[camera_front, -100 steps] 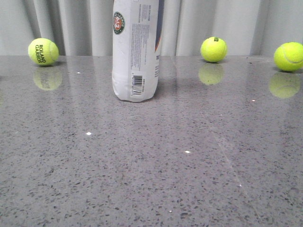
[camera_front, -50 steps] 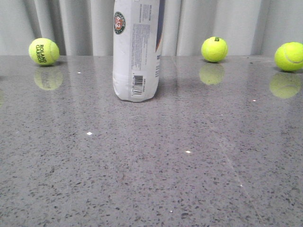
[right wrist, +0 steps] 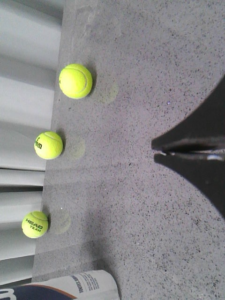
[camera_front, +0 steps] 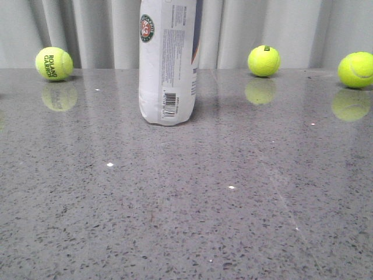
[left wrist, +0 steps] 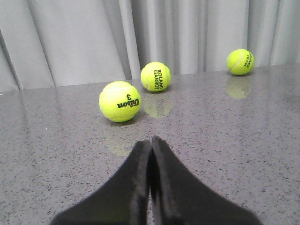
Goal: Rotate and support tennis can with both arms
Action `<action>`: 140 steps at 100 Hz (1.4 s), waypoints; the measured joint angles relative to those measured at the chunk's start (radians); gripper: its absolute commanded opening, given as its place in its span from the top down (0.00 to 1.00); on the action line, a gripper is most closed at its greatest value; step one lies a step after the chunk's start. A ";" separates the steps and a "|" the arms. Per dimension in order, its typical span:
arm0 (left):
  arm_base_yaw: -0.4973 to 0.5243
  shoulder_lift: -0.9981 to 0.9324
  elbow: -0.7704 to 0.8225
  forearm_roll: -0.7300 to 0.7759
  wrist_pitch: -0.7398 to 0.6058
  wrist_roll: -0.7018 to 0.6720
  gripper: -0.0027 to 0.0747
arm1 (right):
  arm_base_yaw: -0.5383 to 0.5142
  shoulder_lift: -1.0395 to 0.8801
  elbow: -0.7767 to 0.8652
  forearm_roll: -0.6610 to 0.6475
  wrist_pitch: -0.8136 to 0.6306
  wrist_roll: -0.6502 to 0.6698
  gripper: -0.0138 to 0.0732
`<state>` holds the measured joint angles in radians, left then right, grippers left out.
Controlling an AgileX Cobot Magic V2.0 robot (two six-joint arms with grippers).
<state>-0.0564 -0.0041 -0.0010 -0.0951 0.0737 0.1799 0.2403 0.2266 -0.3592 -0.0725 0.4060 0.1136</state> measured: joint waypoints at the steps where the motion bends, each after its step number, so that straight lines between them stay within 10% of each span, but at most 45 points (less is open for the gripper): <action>1: 0.000 0.000 0.000 0.000 0.000 0.000 0.99 | 0.000 0.000 0.000 0.000 0.000 0.000 0.92; 46: 0.000 0.000 0.000 0.000 0.000 0.000 0.99 | -0.007 -0.001 0.023 -0.032 -0.025 0.000 0.92; 98: 0.000 0.000 0.000 0.000 0.000 0.000 0.99 | -0.147 -0.078 0.305 0.027 -0.406 0.000 0.92; 140: 0.000 0.000 0.000 0.000 0.004 0.000 0.99 | -0.164 -0.237 0.387 0.034 -0.349 0.000 0.92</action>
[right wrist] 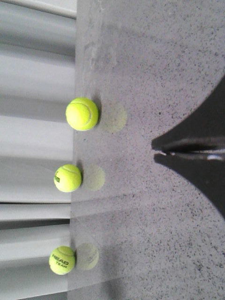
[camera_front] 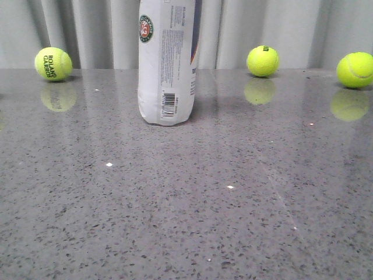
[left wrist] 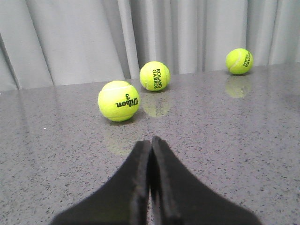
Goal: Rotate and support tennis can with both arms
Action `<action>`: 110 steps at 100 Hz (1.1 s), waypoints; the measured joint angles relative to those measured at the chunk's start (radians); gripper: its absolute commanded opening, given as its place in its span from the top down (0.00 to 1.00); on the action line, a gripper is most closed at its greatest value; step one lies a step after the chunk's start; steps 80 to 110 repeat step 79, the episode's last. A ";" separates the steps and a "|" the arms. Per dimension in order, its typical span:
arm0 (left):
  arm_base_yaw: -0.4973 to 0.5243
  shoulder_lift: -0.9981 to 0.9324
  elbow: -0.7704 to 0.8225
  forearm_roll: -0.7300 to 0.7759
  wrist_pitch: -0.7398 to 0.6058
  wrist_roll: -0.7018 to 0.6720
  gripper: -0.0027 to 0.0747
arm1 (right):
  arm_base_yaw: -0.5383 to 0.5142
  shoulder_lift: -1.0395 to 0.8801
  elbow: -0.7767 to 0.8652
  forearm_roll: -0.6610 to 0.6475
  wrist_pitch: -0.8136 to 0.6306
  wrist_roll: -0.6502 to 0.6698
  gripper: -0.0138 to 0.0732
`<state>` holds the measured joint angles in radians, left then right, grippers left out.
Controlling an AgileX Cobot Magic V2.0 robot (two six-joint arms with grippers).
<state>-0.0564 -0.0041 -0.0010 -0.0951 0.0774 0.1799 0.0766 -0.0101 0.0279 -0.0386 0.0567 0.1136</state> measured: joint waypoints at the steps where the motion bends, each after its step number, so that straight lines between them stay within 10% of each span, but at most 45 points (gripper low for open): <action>1: 0.000 0.000 0.001 0.000 0.000 0.000 0.99 | 0.000 0.000 0.000 0.000 0.000 0.000 0.92; 110: 0.000 0.000 0.001 0.000 0.004 0.000 0.99 | 0.000 0.000 0.000 0.000 0.028 0.000 0.92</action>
